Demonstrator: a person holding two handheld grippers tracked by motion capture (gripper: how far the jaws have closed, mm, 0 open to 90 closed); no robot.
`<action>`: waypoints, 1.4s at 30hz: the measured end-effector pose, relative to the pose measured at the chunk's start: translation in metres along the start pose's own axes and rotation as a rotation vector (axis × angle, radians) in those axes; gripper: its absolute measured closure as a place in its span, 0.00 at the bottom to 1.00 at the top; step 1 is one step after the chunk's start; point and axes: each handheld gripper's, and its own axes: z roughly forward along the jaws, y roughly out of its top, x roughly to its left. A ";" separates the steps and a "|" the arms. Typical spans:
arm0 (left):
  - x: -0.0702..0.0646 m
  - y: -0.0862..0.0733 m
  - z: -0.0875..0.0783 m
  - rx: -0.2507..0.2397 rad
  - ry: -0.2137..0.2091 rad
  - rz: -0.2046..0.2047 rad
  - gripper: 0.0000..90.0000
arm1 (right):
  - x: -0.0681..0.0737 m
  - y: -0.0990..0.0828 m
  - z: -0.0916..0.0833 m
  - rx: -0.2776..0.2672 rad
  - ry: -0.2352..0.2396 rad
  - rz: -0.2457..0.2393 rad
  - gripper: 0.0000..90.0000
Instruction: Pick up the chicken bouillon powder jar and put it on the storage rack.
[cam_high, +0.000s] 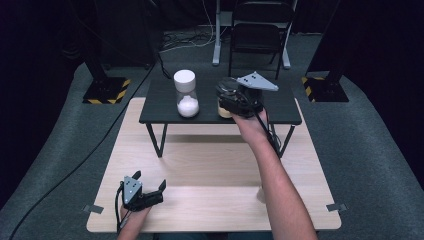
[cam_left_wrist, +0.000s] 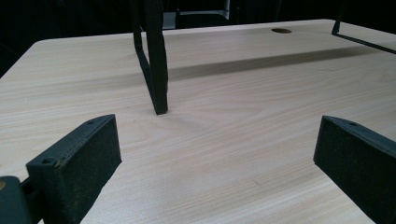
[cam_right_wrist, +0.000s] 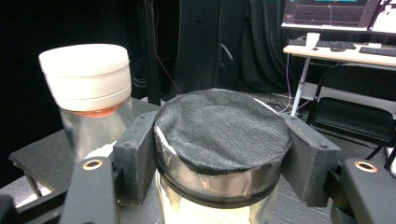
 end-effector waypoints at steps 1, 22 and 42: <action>0.000 0.000 0.000 0.000 0.000 0.001 0.00 | -0.001 -0.001 0.003 0.006 -0.002 0.004 0.38; 0.000 0.000 0.000 -0.003 -0.007 -0.001 0.00 | -0.004 -0.013 0.020 0.012 -0.009 0.031 0.37; 0.001 0.000 0.000 -0.002 -0.007 -0.006 0.00 | -0.005 -0.012 0.019 0.003 -0.001 0.013 0.15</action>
